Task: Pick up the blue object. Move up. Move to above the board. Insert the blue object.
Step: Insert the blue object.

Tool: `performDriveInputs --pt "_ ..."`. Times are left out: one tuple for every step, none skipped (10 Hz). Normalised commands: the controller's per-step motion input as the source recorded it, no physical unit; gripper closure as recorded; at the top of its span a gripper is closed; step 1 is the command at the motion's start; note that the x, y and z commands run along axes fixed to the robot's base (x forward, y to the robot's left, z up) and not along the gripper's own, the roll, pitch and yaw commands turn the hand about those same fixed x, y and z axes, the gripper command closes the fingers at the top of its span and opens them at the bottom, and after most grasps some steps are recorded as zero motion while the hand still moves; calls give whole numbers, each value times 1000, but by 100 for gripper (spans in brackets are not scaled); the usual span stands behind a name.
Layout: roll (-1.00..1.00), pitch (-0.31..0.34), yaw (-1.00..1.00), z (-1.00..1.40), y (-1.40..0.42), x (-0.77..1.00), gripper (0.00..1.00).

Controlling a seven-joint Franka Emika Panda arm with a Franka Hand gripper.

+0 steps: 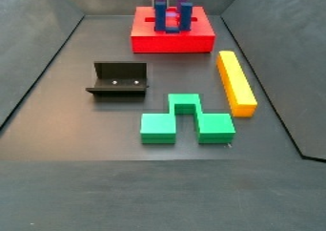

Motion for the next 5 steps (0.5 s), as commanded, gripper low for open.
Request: performDriveInputs --pt "0 -123 154 -657 0 340 100" --pt "0 -129 140 -637 0 243 100" --pt "0 -114 74 -623 0 166 100" --pt "0 0 0 -29 0 -9 100" --pt "0 0 0 0 0 0 100"
